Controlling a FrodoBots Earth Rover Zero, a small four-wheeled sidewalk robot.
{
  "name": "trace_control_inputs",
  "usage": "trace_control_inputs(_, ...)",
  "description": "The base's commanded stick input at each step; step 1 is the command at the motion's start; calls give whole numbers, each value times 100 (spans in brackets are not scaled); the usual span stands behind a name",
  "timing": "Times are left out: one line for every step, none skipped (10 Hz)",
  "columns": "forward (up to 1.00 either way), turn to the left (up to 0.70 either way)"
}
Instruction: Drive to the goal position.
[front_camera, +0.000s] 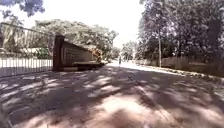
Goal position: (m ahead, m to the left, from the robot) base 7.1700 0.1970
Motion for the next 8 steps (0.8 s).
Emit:
trace_control_inputs(70,0)
trace_control_inputs(70,0)
trace_control_inputs(70,0)
trace_control_inputs(70,0)
trace_control_inputs(70,0)
trace_control_inputs(70,0)
trace_control_inputs(70,0)
trace_control_inputs(70,0)
